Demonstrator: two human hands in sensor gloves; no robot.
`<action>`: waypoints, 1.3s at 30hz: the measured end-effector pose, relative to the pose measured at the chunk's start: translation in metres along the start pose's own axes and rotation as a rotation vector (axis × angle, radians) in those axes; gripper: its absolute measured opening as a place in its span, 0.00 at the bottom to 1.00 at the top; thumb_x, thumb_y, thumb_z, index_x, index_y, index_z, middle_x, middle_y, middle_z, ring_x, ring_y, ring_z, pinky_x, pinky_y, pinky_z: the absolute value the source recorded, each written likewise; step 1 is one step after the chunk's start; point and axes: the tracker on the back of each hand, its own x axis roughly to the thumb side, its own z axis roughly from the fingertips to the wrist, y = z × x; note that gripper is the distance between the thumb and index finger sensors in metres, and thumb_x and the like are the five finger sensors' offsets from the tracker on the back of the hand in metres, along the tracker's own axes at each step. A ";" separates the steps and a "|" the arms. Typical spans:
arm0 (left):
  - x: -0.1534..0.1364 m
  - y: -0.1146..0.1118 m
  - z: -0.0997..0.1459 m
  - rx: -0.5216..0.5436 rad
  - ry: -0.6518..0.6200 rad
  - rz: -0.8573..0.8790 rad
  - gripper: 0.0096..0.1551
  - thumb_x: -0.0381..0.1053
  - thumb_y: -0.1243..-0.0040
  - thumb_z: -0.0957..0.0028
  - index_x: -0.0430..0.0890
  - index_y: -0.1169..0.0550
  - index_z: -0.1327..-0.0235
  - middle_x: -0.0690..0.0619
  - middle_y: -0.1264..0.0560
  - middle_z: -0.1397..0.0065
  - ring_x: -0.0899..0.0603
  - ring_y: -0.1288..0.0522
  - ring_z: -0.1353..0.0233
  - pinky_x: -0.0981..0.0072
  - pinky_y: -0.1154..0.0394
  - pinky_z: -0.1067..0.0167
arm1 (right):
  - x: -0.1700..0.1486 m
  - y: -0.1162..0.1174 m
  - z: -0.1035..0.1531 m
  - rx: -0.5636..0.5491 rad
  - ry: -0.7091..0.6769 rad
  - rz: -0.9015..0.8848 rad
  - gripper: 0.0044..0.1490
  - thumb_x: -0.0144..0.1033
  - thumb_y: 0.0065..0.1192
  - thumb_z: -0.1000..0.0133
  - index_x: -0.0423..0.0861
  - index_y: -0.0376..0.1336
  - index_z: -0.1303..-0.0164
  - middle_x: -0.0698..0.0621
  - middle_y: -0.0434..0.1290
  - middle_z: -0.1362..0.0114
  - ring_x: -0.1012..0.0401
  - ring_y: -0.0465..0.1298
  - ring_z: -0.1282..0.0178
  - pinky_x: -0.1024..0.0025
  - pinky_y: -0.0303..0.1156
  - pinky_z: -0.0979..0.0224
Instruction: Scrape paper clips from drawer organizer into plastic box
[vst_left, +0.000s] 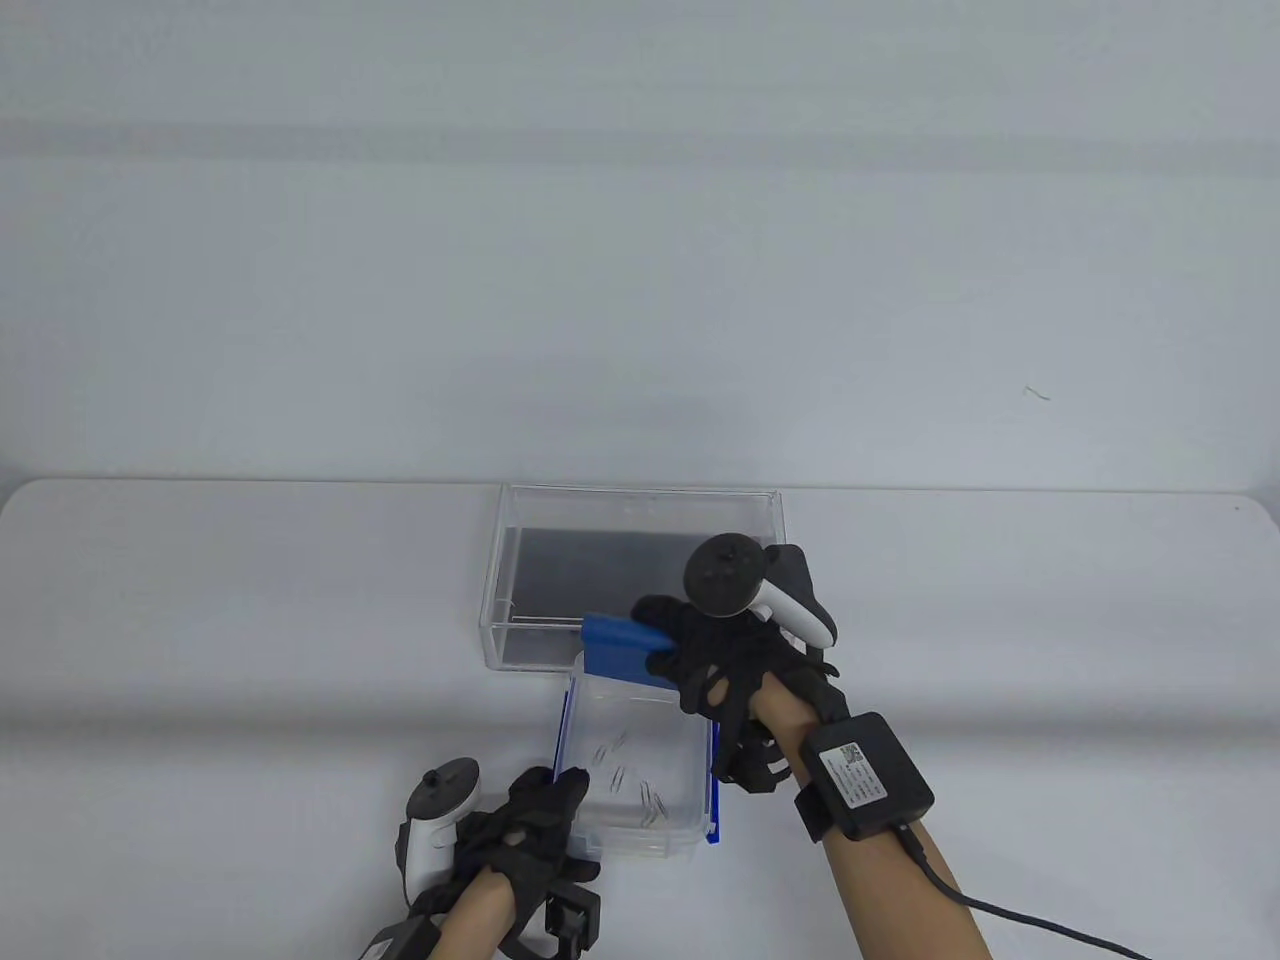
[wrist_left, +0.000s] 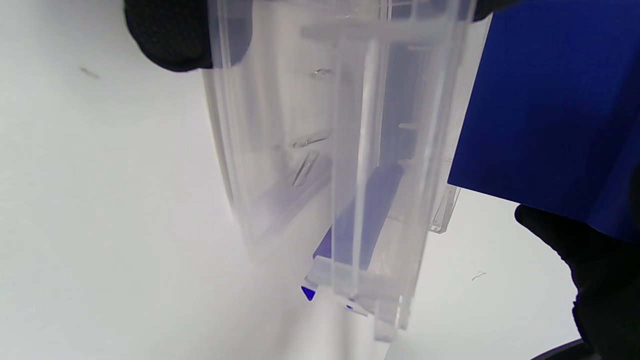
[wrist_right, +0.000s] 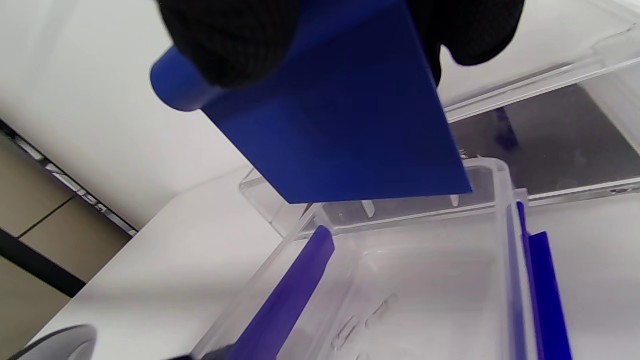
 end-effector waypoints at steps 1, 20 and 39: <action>0.000 0.000 0.000 0.000 -0.001 -0.001 0.52 0.63 0.54 0.46 0.39 0.65 0.31 0.34 0.55 0.27 0.27 0.35 0.33 0.46 0.28 0.37 | 0.001 0.002 0.003 -0.008 0.001 -0.001 0.40 0.41 0.60 0.51 0.57 0.49 0.28 0.52 0.65 0.29 0.51 0.69 0.33 0.48 0.60 0.24; 0.013 0.007 0.010 0.046 -0.105 -0.091 0.51 0.62 0.51 0.47 0.39 0.62 0.30 0.34 0.54 0.28 0.27 0.35 0.33 0.45 0.27 0.40 | -0.055 0.020 0.122 -0.503 0.136 -0.193 0.41 0.40 0.58 0.50 0.53 0.46 0.28 0.50 0.64 0.29 0.50 0.68 0.32 0.48 0.60 0.25; 0.031 0.024 0.023 0.051 -0.196 -0.087 0.51 0.65 0.49 0.48 0.38 0.56 0.28 0.33 0.49 0.28 0.27 0.31 0.36 0.46 0.25 0.43 | -0.119 0.070 0.157 -0.677 0.208 -0.295 0.41 0.42 0.60 0.50 0.51 0.48 0.29 0.49 0.65 0.30 0.50 0.70 0.34 0.49 0.62 0.27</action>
